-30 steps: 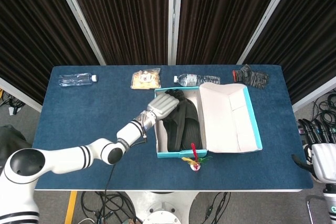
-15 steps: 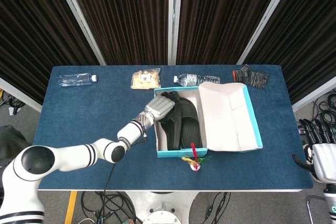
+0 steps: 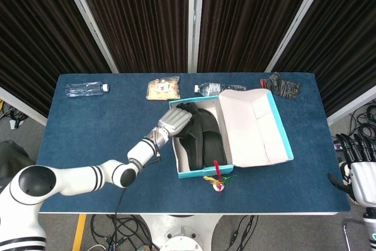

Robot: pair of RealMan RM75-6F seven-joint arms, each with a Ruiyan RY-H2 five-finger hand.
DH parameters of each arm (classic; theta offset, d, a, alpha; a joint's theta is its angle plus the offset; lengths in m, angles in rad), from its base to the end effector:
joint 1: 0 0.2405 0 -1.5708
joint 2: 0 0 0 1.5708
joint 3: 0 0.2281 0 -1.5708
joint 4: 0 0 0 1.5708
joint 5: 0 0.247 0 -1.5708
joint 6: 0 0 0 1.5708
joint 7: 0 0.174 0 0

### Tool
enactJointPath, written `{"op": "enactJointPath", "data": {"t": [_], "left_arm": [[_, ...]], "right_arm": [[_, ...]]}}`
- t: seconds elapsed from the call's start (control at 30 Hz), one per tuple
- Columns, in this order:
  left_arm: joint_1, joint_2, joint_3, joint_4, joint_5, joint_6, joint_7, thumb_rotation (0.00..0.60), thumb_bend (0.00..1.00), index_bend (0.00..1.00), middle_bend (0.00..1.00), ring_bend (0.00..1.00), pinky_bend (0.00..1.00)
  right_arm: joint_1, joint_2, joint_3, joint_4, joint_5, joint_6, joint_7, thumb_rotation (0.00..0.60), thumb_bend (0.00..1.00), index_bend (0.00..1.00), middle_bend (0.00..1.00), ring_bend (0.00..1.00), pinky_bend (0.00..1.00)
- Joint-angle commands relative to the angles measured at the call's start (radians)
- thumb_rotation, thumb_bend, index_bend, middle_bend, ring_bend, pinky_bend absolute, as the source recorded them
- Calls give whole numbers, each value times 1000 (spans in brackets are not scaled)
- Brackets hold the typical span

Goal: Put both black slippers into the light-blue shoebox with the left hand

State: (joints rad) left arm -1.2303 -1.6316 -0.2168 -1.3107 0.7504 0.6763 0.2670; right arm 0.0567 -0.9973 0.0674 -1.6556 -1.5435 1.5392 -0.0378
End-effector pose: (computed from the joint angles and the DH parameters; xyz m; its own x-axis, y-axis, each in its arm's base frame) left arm 0.0113 0.4103 -0.1086 0.4282 0.4187 0.8008 0.8458 -0.4978 -0.1920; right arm -0.2964 -0.2076 0.1539 0.4987 0.0631 0.8645 -0.8651 -0.0262 0.5009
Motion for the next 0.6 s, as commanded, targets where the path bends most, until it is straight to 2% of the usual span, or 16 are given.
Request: {"op": "enactJointPath", "data": {"t": [0.03,0.17,0.27,0.4,0.6], "left_arm": [[80,72,-33,-87,128,92,-94,600,585,204,165,0,106],[169,156,-31,-156,235,182,-175,600,566,204,165,0,105],[255,219,-6,-183,301,265,-226,600,540,204,165,0,105],[399,270,45,-166,346,419,-263,600,500,204,165,0,106],[614,298,127,-117,390,632,-310,600,407,204,165,0,105]], "right_arm": [[-2,0,0,1,1,2,4,600,77,0,97,0,51],[-6,0,0,8,8,3,15,600,77,0,97,0,51],[-10,-3,2,18,25,-3,35,600,77,0,98,0,51],[-11,-13,4,46,55,-26,91,600,78,0,99,0,52],[1,-40,7,91,80,-66,133,600,92,0,99,0,56]]}}
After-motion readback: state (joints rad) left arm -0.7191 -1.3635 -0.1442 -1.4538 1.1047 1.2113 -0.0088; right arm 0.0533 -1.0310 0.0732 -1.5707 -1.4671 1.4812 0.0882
